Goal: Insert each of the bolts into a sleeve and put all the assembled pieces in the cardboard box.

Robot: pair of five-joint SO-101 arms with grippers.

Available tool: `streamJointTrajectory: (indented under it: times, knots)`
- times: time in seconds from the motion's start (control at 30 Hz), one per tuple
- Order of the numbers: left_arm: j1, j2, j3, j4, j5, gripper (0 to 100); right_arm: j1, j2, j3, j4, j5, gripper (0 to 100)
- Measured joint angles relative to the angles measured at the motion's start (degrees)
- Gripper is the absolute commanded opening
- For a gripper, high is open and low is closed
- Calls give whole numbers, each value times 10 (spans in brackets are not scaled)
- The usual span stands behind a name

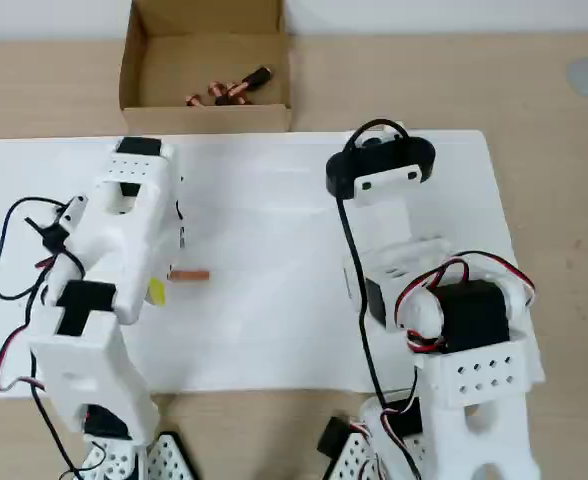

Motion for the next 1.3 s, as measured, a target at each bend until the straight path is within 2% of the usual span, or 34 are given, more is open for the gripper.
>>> streamJointTrajectory:
  times: [0.63,0.87,1.0,1.3]
  knots:
    - [-12,14,-41,12,13,402,0,0,0,0,0,246]
    - [-59,11,-41,9,19,210,0,0,0,0,0,246]
    - [-81,11,-42,9,-5,124,0,0,0,0,0,246]
    - [-74,11,-41,9,-10,116,0,0,0,0,0,246]
